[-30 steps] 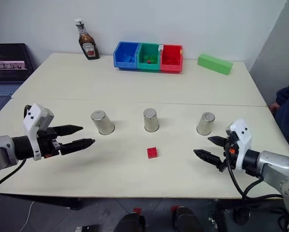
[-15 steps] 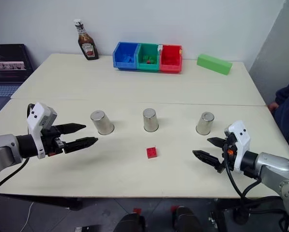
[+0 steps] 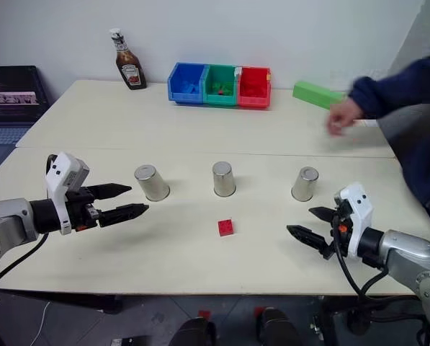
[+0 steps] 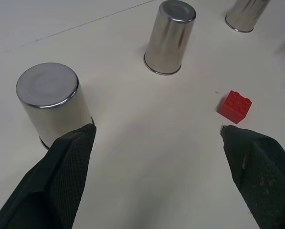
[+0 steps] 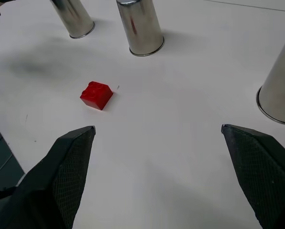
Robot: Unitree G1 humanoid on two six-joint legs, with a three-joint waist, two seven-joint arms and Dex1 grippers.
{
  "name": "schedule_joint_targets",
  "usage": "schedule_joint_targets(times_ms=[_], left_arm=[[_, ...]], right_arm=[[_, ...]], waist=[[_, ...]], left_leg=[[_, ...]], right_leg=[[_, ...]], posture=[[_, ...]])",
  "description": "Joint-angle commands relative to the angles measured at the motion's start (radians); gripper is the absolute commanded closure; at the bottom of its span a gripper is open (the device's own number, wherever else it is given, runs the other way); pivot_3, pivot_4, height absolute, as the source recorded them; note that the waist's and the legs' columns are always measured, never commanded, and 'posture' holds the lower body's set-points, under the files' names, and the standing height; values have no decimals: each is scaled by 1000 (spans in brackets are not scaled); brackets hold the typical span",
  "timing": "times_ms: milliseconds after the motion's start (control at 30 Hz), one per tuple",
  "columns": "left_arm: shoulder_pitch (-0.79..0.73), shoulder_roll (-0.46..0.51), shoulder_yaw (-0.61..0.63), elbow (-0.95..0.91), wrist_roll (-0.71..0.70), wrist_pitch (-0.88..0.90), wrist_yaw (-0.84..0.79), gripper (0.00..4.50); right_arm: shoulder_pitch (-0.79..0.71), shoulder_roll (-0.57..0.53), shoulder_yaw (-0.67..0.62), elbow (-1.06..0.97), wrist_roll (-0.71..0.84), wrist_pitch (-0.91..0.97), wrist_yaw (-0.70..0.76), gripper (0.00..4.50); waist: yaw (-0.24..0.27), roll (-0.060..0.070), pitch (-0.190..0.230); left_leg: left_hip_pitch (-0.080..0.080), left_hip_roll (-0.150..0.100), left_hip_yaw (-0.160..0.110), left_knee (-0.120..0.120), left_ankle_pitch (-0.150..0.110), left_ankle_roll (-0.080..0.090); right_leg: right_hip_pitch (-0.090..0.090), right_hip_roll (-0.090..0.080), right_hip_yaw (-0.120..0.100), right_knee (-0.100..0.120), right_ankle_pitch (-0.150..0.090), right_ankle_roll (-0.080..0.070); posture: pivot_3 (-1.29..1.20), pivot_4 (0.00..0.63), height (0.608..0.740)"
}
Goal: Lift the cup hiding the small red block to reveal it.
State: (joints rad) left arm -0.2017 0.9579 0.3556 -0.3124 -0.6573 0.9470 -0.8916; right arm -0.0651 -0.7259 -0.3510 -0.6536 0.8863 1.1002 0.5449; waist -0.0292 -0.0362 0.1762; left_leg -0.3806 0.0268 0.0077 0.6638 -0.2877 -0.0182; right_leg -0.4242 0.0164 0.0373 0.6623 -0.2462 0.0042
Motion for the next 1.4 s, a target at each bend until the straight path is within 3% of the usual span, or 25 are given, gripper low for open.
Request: schedule_joint_targets(times_ms=[33, 1400], left_arm=[[-13, 21, 12, -8, -5, -27, -11, 57], [-14, 46, -1, 31, 17, -85, -29, 57]], right_arm=[[-4, -13, -8, -14, 16, -25, 2, 0], [-12, -24, 37, 5, 9, -69, -3, 0]], waist=[[0, 0, 0], [0, 0, 0]], left_leg=[[0, 0, 0, 0, 0, 0], [0, 0, 0, 1, 0, 0]], right_leg=[[0, 0, 0, 0, 0, 0], [0, 0, 0, 1, 0, 0]], posture=[[0, 150, 740], [0, 150, 740]])
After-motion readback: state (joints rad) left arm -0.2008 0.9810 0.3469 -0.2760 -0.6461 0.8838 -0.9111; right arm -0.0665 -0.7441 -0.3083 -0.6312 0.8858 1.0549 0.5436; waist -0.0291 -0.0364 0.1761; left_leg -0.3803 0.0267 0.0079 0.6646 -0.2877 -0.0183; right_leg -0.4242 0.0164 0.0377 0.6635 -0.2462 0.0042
